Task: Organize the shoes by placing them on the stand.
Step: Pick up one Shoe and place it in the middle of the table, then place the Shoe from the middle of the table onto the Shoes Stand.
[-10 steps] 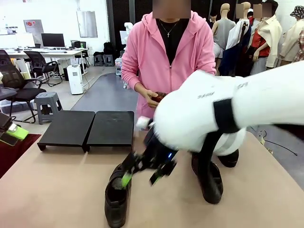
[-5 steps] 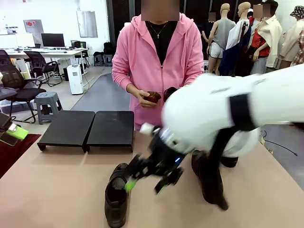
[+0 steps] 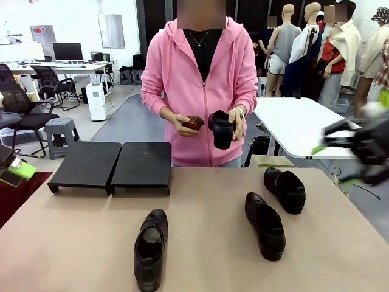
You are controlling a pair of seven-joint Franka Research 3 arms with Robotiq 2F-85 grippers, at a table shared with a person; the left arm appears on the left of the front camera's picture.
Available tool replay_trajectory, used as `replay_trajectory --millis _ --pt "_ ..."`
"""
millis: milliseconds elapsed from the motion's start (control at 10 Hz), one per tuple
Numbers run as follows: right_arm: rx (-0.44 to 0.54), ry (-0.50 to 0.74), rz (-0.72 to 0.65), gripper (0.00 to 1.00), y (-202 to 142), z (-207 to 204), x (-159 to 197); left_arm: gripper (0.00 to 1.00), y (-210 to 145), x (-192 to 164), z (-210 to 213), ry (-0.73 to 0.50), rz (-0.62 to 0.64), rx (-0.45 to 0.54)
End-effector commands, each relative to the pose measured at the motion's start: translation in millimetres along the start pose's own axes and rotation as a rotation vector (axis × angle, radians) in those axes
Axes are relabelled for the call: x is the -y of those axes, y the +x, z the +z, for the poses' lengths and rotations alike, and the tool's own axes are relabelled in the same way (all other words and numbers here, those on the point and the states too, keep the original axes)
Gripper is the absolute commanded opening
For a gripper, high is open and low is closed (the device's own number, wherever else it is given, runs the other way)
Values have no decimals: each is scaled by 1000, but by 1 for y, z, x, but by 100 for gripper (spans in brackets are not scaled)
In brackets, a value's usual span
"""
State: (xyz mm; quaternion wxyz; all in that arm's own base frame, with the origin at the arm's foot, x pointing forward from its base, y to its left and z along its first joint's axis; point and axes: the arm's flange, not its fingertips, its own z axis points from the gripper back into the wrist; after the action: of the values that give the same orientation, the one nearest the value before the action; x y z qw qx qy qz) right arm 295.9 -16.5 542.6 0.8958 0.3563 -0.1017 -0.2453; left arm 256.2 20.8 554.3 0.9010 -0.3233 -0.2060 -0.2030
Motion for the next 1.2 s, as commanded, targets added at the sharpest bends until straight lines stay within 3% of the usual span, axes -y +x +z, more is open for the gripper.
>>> replay_trajectory --millis 0,200,300,400,1100 --pt "75 89 -153 100 19 49 65 100 0 -1 0 -23 -14 11" --pt "82 118 -212 100 33 65 128 100 0 -1 0 -23 -14 11" --pt "45 182 -82 100 20 56 128 100 0 -1 0 -23 -14 11" --pt "113 123 -238 100 29 85 121 100 0 -1 0 -23 -14 11" --pt "113 123 -238 100 29 85 121 100 0 -1 0 -23 -14 11"
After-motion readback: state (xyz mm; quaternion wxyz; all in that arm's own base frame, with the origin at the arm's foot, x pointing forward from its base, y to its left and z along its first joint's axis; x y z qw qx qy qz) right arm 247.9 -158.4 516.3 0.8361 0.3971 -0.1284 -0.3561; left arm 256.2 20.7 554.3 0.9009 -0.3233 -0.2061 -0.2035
